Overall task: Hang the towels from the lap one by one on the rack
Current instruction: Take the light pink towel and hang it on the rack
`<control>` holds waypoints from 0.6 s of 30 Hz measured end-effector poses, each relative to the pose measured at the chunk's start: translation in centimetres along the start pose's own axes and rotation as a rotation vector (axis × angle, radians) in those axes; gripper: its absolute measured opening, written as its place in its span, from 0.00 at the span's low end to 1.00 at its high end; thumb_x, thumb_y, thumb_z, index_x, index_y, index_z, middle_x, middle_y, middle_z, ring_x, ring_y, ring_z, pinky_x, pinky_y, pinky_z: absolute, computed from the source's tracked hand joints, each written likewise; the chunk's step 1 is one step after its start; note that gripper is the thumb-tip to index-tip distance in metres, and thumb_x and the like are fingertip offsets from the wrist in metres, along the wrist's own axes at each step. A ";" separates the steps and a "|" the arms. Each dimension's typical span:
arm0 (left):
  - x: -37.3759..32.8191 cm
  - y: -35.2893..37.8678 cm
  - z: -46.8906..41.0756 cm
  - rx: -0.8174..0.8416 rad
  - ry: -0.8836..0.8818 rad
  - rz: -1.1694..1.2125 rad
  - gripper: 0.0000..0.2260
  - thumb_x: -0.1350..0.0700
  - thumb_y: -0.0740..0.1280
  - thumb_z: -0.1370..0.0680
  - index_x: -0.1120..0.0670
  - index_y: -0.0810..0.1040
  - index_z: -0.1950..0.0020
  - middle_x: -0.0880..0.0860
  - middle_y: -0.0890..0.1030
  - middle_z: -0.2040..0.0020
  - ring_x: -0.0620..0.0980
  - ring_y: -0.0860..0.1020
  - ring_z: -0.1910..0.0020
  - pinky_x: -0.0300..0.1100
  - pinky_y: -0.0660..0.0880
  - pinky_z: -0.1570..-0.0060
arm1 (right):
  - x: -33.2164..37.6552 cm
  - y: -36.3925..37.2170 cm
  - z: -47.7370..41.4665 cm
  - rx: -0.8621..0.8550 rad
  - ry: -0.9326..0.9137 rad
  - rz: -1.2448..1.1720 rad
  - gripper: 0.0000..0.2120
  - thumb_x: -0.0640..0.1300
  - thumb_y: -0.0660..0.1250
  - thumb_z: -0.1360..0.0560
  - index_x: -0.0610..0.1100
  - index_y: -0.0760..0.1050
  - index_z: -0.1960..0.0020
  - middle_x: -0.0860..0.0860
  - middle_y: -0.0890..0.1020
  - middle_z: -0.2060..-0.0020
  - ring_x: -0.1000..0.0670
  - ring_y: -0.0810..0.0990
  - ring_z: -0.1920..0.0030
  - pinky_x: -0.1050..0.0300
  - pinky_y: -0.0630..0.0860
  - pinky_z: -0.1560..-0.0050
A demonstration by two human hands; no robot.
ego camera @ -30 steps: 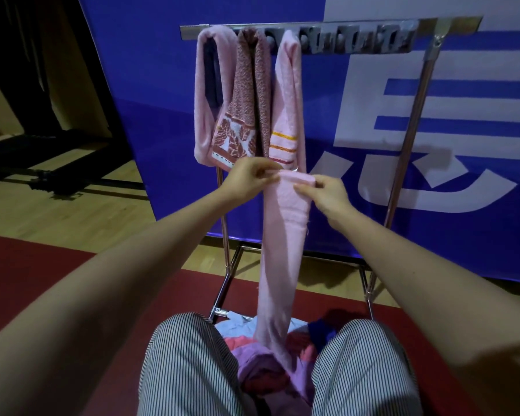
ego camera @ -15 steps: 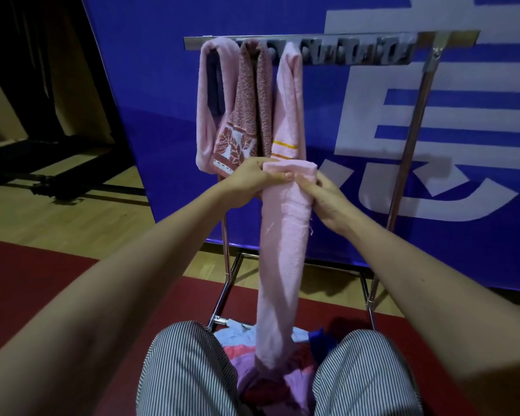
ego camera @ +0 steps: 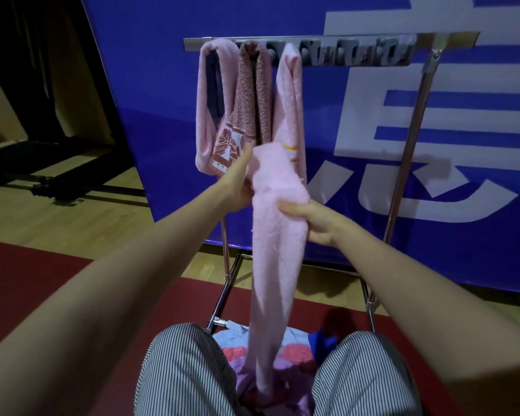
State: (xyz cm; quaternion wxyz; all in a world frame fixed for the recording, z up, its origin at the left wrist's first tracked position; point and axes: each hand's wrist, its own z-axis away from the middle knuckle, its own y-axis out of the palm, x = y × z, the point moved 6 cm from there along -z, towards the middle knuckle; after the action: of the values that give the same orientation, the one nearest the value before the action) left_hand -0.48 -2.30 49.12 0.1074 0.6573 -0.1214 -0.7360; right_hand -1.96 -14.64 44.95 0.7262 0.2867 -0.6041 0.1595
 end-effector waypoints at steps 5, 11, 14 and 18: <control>6.7 0.2 0.9 0.358 -0.210 -0.059 0.42 0.24 0.47 0.32 0.50 0.68 0.29 0.57 0.72 0.31 0.58 0.69 0.31 0.57 0.61 0.30 | 1.3 -0.9 -0.8 -0.218 -0.070 -0.271 0.19 0.39 0.66 0.25 0.37 0.70 0.35 0.39 0.79 0.43 0.43 0.78 0.42 0.44 0.75 0.42; 8.7 -0.5 1.8 0.382 -0.248 -0.242 0.46 0.29 0.71 0.44 0.55 0.72 0.33 0.58 0.74 0.34 0.56 0.75 0.37 0.52 0.71 0.36 | 1.4 -2.0 -1.1 -0.357 -0.108 -0.316 0.15 0.41 0.64 0.23 0.37 0.72 0.38 0.42 0.80 0.47 0.47 0.80 0.52 0.50 0.76 0.47; 7.9 -0.3 3.2 0.467 -0.221 -0.368 0.29 0.44 0.70 0.31 0.59 0.72 0.36 0.59 0.78 0.40 0.55 0.78 0.43 0.50 0.75 0.40 | 0.7 -2.8 -1.2 -0.353 -0.082 -0.254 0.21 0.53 0.62 0.23 0.39 0.73 0.38 0.42 0.81 0.45 0.45 0.80 0.46 0.46 0.73 0.37; 5.7 0.0 2.3 0.214 -0.140 -0.318 0.15 0.51 0.61 0.21 0.58 0.74 0.40 0.56 0.80 0.45 0.53 0.79 0.47 0.49 0.75 0.44 | -1.8 -2.4 -0.5 -0.145 0.070 -0.219 0.35 0.69 0.54 0.29 0.42 0.74 0.36 0.42 0.81 0.42 0.43 0.78 0.40 0.48 0.75 0.42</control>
State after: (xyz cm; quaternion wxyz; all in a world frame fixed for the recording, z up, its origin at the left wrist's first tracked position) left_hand -3.40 -3.97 44.02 -0.0895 0.6229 -0.1006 -0.7706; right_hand -0.53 -16.01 42.62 0.7788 0.2921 -0.5533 0.0451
